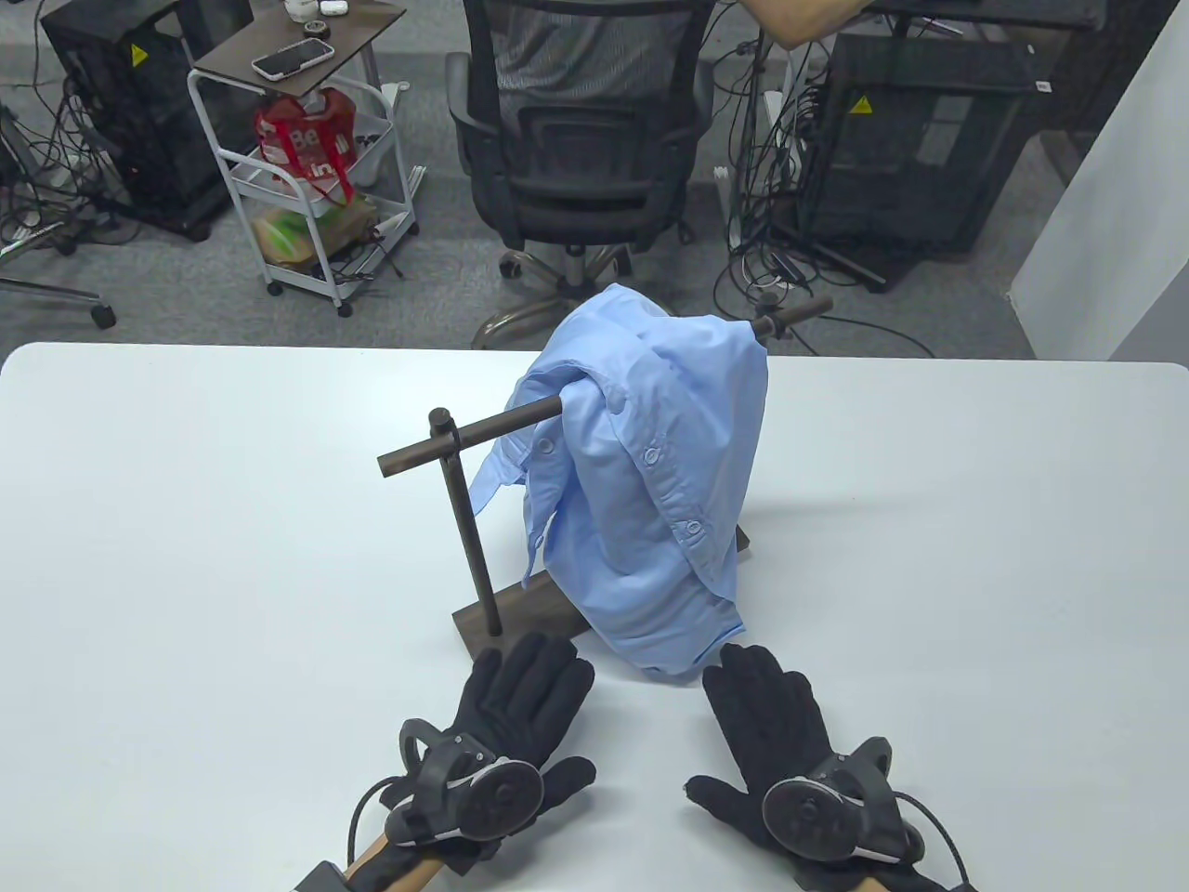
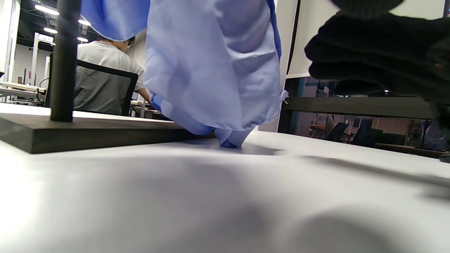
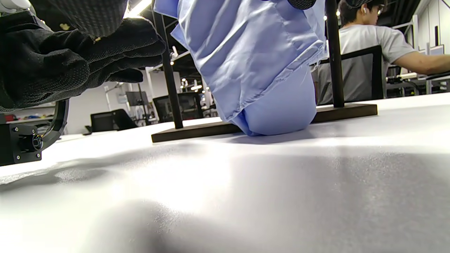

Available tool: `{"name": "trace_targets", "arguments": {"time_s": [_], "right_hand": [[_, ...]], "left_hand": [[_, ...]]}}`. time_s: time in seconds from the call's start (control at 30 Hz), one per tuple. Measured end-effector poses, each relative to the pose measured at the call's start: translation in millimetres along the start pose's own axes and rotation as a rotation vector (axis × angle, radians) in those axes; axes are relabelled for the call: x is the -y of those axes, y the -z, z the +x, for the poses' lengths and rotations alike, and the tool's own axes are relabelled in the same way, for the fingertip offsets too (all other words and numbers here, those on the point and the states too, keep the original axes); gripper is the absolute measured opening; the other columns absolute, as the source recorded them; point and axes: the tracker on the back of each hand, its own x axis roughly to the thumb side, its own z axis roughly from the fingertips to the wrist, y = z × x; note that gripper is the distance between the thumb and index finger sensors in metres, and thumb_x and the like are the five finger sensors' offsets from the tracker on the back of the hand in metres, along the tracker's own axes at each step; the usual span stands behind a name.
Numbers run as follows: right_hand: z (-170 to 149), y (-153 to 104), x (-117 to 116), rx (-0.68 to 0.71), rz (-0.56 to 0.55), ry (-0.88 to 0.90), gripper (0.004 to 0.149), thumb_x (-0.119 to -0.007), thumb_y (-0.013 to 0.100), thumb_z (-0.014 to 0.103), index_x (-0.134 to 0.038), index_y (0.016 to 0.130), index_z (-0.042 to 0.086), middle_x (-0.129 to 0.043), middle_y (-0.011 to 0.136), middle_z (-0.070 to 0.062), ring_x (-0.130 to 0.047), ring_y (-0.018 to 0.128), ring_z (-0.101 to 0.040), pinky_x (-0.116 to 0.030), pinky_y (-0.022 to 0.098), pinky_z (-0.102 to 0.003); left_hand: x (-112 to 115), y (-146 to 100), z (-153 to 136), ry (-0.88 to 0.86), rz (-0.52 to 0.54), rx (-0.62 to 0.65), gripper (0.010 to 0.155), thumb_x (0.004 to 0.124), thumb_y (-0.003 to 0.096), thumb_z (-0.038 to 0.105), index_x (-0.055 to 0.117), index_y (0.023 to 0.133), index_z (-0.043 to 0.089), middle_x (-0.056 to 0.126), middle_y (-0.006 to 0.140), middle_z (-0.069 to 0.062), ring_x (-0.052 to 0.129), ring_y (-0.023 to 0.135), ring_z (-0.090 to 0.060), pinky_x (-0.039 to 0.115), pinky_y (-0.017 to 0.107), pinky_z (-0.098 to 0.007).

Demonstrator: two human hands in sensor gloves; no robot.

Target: Hang long-sleeve shirt on desktop hanging rack

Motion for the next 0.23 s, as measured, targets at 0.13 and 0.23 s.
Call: {"name": "trace_targets", "arguments": {"time_s": [0.13, 0.23], "right_hand": [[0.2, -0.2, 0.9, 0.004, -0.005, 0.012, 0.093, -0.067, 0.051, 0.059, -0.017, 0.113, 0.011, -0.017, 0.120, -0.025, -0.027, 0.109, -0.056, -0.037, 0.071, -0.075], [0.1, 0.0, 0.3, 0.006, -0.007, 0.017, 0.092, -0.067, 0.051, 0.059, -0.017, 0.113, 0.011, -0.018, 0.120, -0.025, -0.028, 0.109, -0.056, -0.037, 0.071, -0.075]], "left_hand": [[1.0, -0.7, 3.5, 0.004, -0.003, 0.019, 0.090, 0.063, 0.0420, 0.067, 0.026, 0.113, 0.026, 0.028, 0.121, -0.003, 0.032, 0.116, -0.033, 0.041, 0.080, -0.066], [1.5, -1.6, 4.7, 0.006, -0.005, 0.030, 0.090, 0.063, 0.0421, 0.067, 0.026, 0.113, 0.026, 0.028, 0.121, -0.003, 0.032, 0.116, -0.033, 0.041, 0.080, -0.067]]}}
